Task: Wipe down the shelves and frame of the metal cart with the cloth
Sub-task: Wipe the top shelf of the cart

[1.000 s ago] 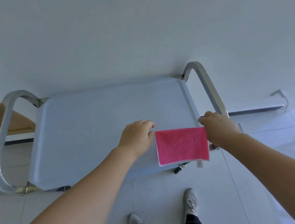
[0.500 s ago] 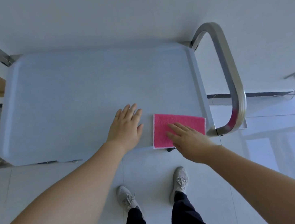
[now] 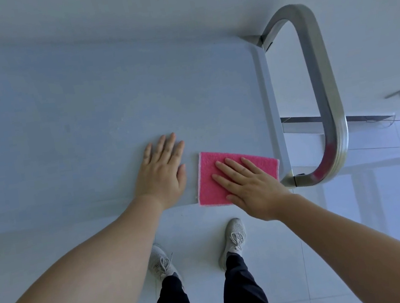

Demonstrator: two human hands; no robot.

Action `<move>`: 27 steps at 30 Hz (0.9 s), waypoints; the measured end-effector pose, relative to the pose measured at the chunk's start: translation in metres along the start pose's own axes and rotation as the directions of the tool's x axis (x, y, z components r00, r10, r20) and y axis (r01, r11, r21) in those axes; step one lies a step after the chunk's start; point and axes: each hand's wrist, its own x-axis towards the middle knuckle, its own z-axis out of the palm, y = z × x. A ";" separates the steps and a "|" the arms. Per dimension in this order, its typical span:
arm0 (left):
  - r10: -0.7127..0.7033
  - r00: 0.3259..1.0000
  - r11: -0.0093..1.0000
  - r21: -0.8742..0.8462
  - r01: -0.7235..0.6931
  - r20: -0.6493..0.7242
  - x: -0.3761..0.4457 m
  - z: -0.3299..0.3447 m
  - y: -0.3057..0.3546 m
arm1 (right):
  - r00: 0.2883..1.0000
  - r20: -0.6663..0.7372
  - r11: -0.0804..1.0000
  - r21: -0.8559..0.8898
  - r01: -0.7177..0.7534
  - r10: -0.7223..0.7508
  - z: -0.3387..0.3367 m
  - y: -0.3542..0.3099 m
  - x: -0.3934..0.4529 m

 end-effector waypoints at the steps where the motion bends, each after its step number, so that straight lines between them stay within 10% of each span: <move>1: 0.000 1.000 1.000 -0.003 0.000 -0.001 0.000 0.000 0.000 | 1.000 -0.005 1.000 0.003 0.004 -0.004 0.001 0.002 0.001; 17: 0.027 1.000 0.999 -0.025 -0.027 -0.011 0.004 0.001 -0.002 | 0.864 -0.167 0.878 0.151 -0.454 0.475 -0.026 0.082 0.070; 27: 0.025 1.000 0.998 -0.064 -0.025 -0.007 0.006 -0.005 -0.002 | 0.911 -0.161 0.923 0.128 -0.363 0.381 -0.029 0.092 0.075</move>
